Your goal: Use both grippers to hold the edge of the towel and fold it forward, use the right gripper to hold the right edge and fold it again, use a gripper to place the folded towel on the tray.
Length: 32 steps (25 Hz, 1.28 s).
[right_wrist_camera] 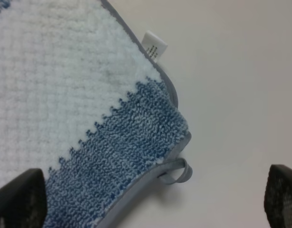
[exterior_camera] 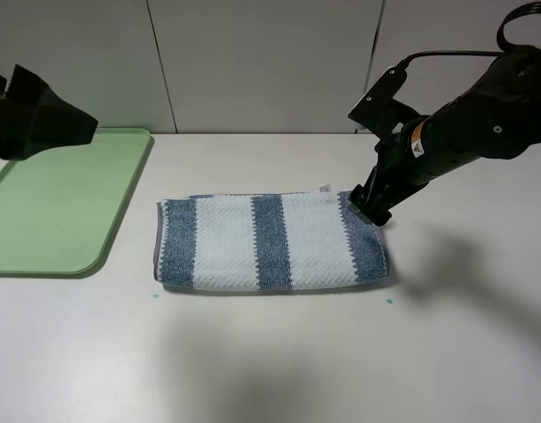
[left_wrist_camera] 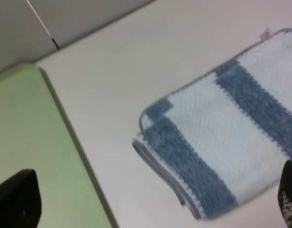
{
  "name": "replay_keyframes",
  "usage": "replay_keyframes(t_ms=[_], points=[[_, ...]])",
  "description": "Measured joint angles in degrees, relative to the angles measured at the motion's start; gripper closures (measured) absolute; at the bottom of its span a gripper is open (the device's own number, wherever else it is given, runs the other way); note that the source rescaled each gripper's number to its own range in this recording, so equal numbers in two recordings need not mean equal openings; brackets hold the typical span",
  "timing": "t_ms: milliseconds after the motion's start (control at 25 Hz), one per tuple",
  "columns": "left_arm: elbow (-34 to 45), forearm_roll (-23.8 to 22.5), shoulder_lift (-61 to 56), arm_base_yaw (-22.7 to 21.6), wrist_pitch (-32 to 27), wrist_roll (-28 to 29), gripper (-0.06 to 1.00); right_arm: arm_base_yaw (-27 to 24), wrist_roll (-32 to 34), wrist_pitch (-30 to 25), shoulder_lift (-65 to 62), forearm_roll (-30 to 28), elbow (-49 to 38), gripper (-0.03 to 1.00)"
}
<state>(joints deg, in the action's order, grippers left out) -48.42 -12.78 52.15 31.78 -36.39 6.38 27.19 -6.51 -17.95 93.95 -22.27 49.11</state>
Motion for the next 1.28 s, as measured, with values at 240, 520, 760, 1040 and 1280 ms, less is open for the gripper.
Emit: replay_keyframes(t_ms=[240,520,760,1040,1280], points=[[0.0,0.6,-0.2,0.0,-3.8,0.9,-0.05,0.0,0.2,0.0,0.0,0.0,0.0,-0.03],[1.7,2.9,-7.0,0.0,-5.9,1.1,-0.05,0.0,1.0,0.0,0.0,0.0,0.0,-0.03],[3.9,3.8,-20.0,0.0,-8.7,1.8,-0.06,0.0,1.1,0.0,0.0,0.0,0.0,-0.03],[11.0,3.8,-30.1,0.0,-10.9,1.9,-0.06,0.0,1.1,0.0,0.0,0.0,0.0,-0.03],[18.0,3.9,-38.4,0.0,-11.7,1.8,-0.06,0.0,1.1,0.0,0.0,0.0,0.0,-0.03]])
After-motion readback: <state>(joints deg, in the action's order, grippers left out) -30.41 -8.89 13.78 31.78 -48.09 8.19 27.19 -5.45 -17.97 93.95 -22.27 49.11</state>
